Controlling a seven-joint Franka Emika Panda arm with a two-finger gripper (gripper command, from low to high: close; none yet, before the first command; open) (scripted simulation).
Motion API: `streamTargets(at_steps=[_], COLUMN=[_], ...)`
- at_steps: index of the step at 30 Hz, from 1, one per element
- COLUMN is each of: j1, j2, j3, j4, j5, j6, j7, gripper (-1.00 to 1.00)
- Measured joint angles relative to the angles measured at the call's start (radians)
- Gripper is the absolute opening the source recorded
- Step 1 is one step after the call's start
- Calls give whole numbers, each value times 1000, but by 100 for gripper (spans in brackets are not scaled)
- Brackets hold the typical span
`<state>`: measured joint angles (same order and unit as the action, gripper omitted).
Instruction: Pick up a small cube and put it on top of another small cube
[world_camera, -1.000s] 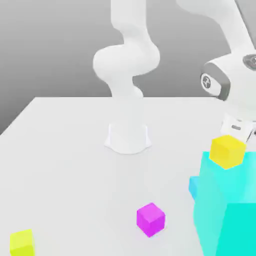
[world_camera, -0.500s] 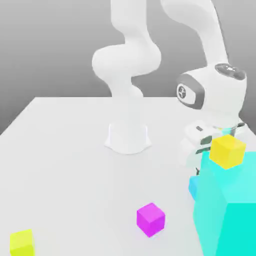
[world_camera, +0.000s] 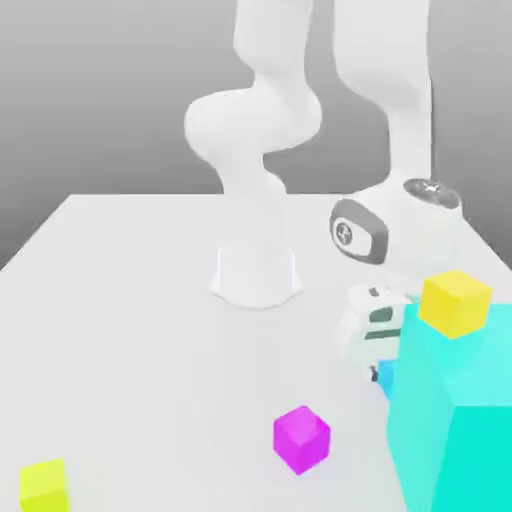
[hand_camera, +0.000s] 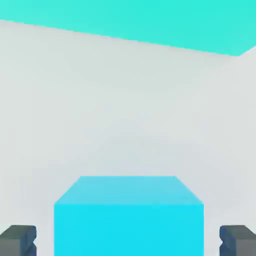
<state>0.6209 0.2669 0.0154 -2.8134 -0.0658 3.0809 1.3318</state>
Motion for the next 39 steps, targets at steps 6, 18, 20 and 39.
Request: streamTargets(at_steps=[6, 18, 20, 39], j1=[-11, 57, 88, -31], j2=[-56, -333, -357, -518], j3=[12, 33, 33, -103], j4=[-10, 48, 83, 504], j5=[6, 258, 308, 63], j6=[-45, -294, -328, -1014], j7=[-5, -296, -375, -753], gripper=[-100, -100, -100, -100])
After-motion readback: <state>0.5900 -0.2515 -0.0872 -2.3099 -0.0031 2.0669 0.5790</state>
